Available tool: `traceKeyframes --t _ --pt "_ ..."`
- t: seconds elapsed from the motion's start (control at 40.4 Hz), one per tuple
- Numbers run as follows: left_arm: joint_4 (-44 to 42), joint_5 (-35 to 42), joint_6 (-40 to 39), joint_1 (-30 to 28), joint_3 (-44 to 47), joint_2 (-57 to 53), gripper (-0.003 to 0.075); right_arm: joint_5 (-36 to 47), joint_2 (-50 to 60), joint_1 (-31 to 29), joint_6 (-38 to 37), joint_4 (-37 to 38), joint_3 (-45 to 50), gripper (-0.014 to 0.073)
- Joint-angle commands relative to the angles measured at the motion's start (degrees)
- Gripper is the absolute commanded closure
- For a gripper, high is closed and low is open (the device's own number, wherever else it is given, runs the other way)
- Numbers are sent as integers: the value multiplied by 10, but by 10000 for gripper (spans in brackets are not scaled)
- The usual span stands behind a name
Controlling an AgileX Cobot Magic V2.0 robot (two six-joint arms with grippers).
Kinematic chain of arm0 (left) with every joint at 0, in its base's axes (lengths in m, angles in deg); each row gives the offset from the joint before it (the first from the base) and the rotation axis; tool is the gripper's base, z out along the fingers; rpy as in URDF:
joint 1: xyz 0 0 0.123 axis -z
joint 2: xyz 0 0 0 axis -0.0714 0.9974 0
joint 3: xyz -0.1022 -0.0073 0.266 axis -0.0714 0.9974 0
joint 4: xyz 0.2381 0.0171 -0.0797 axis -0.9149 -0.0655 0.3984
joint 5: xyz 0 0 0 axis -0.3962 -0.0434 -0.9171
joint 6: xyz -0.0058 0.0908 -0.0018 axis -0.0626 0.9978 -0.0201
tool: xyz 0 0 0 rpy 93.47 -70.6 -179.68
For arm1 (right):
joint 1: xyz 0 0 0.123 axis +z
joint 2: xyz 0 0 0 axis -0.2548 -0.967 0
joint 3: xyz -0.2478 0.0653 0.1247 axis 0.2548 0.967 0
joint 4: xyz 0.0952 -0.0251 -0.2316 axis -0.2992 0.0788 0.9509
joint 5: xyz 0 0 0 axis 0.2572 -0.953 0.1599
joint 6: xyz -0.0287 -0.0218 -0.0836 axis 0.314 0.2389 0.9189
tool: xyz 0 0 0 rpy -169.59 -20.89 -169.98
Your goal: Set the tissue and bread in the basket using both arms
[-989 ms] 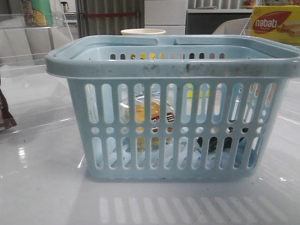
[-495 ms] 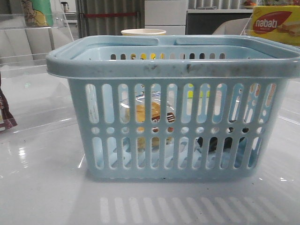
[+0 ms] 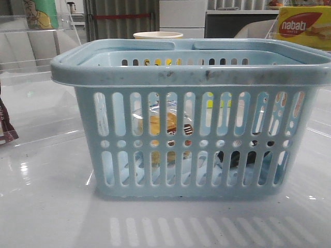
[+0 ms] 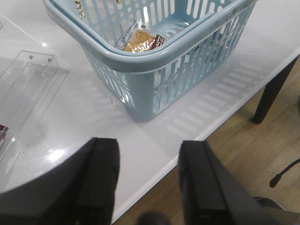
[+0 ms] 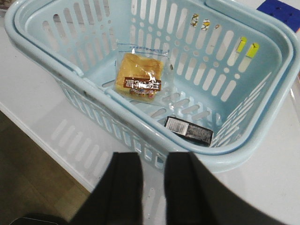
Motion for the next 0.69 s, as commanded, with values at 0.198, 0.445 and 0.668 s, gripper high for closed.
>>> traceKeyframes --t 0.198,0.445,0.668 --pt "8 47 -7 3 -16 3 624 38 -3 0 5 4 -15 536" --pt "8 47 -7 3 -16 3 624 38 -3 0 5 3 -15 536" --pt "13 105 -7 -10 26 -43 627 38 -3 0 5 3 -15 536"
